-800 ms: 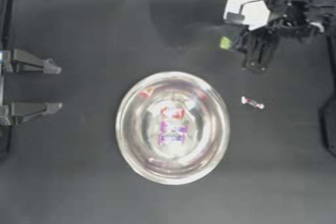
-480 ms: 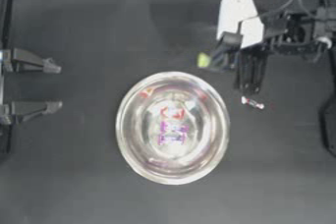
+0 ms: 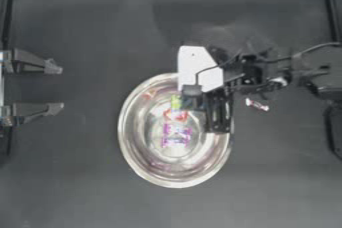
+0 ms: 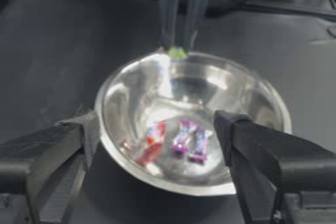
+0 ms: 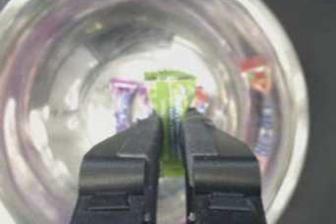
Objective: Put candies in bowl
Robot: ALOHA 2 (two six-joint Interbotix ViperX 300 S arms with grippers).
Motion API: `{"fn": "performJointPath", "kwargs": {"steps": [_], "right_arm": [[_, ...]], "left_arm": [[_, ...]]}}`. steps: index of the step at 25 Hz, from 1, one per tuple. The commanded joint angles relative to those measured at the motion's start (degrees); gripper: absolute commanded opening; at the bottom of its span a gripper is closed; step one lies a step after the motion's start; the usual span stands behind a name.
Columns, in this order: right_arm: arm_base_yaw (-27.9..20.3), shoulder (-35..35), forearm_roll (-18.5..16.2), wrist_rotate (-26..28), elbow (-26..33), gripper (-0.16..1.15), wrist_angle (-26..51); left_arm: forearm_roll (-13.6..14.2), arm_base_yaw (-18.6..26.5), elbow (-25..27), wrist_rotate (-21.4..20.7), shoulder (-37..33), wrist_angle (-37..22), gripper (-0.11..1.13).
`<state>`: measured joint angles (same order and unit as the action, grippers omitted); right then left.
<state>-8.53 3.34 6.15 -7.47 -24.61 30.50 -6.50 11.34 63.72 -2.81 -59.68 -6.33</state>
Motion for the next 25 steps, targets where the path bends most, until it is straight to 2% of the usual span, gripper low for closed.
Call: {"fn": "performJointPath", "kwargs": {"steps": [1,4,5,6,9,15,20,25], "right_arm": [[0.09,-1.05,0.97,-0.18,1.49,0.62,-0.97],[0.44,-2.11,0.62,-0.53,1.49,1.00,-1.05],[0.44,-2.11,1.05,-0.97,1.58,1.08,-1.23],[0.44,-2.02,1.23,-1.49,1.58,1.09,-1.41],[0.44,-1.49,2.72,-2.64,1.85,0.98,-1.58],[0.44,1.14,2.81,-3.34,1.93,1.00,-2.81],[-1.14,6.33,2.37,-3.34,0.53,1.00,-4.13],[-2.81,14.33,1.32,-3.60,-3.16,1.00,-7.82]], "left_arm": [[0.00,0.09,-1.05,0.09,1.58,0.18,1.00],[-0.09,0.09,-0.79,0.18,1.58,0.18,1.00],[-0.18,0.09,-0.79,0.18,1.58,0.18,1.00],[-0.35,0.09,-0.70,0.18,1.58,0.18,1.00],[-0.62,0.09,-0.62,0.18,1.58,0.18,1.00],[-0.62,0.09,-0.62,0.09,1.58,0.18,1.00],[-0.62,0.09,-0.62,0.09,1.49,0.18,1.00],[-0.62,0.09,-0.53,0.09,1.58,0.18,1.00]]}}
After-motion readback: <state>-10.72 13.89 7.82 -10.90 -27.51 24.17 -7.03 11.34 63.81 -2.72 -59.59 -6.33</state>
